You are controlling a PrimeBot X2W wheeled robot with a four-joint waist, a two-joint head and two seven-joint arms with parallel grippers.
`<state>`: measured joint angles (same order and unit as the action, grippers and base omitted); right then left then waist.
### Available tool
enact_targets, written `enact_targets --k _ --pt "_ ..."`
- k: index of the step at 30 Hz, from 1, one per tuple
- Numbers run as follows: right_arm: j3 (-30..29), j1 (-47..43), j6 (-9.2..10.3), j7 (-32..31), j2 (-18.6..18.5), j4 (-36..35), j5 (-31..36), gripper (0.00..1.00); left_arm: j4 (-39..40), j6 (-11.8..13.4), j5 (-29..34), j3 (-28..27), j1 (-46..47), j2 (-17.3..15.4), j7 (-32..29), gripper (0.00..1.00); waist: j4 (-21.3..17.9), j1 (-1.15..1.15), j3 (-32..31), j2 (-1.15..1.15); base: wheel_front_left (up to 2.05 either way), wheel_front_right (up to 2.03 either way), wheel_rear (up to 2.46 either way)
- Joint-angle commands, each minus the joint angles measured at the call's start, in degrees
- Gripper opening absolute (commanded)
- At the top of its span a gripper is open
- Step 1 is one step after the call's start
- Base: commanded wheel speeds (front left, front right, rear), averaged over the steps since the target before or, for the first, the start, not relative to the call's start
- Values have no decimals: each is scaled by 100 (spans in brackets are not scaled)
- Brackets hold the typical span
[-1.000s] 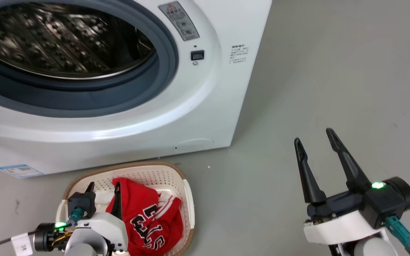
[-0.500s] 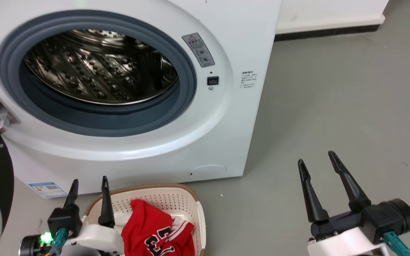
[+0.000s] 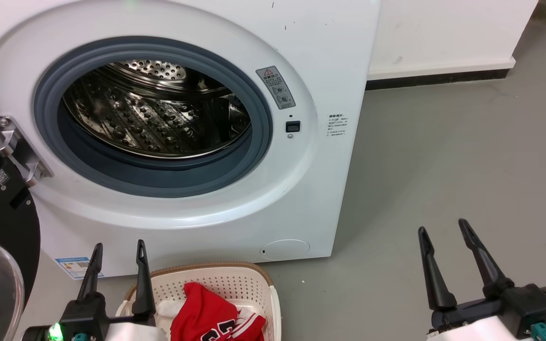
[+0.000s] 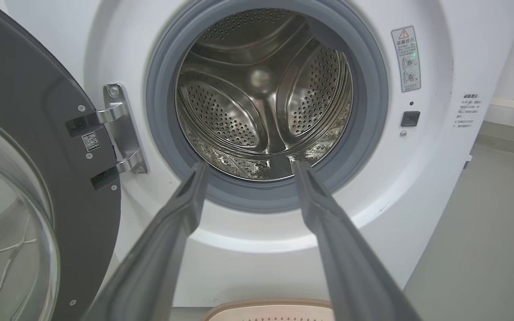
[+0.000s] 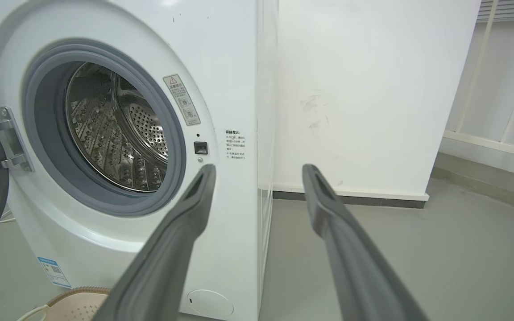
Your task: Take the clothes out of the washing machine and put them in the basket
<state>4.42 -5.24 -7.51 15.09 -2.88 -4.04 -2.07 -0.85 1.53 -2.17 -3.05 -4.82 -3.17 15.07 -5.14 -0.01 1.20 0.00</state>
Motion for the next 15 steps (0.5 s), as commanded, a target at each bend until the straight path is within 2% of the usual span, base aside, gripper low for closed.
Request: enact_targets --k 1,15 --pt "-52 -101 4 11 1 -40 -68 100 70 16 24 36 -114 10 15 100 16 1 -30 0 0 0 0" --pt "-185 -270 4 11 1 -40 -82 100 161 174 -109 149 -333 30 15 100 12 1 -142 0 0 0 0"
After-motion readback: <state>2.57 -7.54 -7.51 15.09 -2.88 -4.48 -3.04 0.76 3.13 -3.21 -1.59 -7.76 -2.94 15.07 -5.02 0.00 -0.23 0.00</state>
